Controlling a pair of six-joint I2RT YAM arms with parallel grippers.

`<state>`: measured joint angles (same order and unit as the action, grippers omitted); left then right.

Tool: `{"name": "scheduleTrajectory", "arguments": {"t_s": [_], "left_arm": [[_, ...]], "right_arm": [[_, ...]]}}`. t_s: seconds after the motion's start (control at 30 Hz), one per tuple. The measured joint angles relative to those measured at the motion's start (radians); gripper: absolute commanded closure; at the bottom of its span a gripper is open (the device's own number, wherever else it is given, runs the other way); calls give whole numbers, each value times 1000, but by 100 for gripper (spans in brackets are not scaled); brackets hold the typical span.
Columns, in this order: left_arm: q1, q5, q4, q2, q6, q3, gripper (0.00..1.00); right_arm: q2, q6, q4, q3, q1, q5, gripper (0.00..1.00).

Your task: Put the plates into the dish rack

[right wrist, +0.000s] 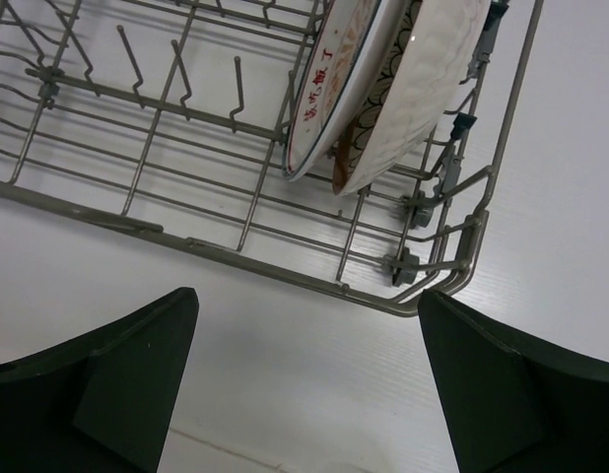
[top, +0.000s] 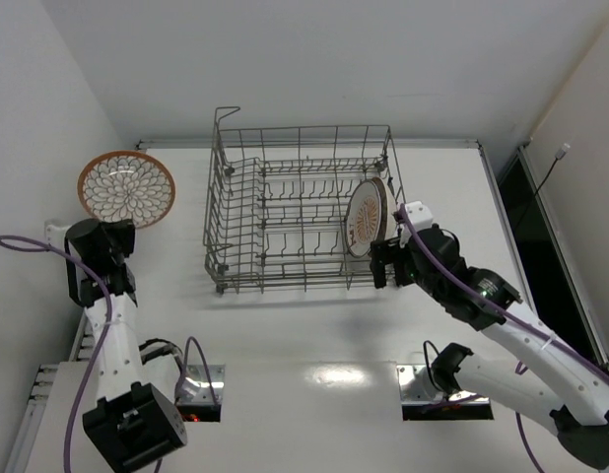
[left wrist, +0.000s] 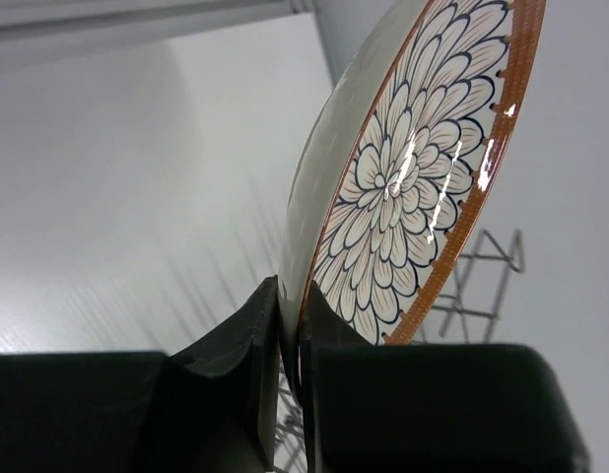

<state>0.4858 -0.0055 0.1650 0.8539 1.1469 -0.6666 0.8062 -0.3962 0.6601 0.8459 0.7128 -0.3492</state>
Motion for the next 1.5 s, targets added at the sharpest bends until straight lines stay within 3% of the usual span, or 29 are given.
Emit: {"name": "scheduleTrajectory", "arguments": {"t_s": [0.27,0.5,0.73,1.13,1.5], "left_arm": [[-19,219,-87,-47,78,0,100],[-68,405,-193,-47,127,-20,100],[-250,510,-216,-18,126,-118,100],[-684,475,-96,115,-3,-169,100],[-802,385,-10,142,-49,-206,100]], "right_arm": [[-8,0,-19,16,0,118,7],[49,-13,-125,180,0,266,4],[209,-49,-236,348,0,363,4],[322,-60,-264,446,-41,379,3],[341,-100,-272,422,-103,375,3]]}}
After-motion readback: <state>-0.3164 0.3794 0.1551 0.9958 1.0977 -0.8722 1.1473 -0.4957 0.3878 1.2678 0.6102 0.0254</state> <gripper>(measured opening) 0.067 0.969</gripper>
